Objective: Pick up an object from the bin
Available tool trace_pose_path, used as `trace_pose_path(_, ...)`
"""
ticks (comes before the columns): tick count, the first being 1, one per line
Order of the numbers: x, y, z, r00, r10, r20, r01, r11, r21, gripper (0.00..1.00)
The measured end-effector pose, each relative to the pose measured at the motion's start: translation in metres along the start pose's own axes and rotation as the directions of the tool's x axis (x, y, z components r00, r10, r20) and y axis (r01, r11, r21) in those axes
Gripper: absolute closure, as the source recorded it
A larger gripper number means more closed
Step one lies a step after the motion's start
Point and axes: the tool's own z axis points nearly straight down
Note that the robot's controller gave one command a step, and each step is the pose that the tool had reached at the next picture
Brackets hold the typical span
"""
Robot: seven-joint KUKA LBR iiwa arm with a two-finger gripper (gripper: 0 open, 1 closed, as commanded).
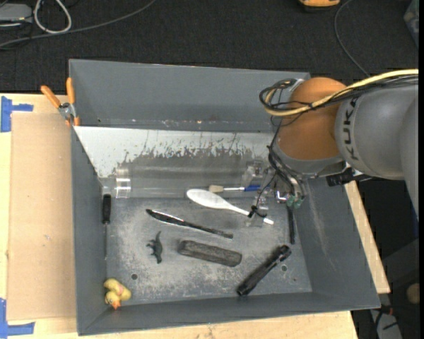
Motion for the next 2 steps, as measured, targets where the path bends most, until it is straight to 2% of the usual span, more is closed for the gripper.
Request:
trace_pose_path(1, 0.0022, 0.0182, 0.0313, 0.994, -0.108, 0.003, 0.108, 0.994, 0.001, 0.0)
trace_pose_path(2, 0.0021, 0.0268, 0.0401, 0.99, 0.137, 0.01, -0.137, 0.991, 0.0, 1.0)
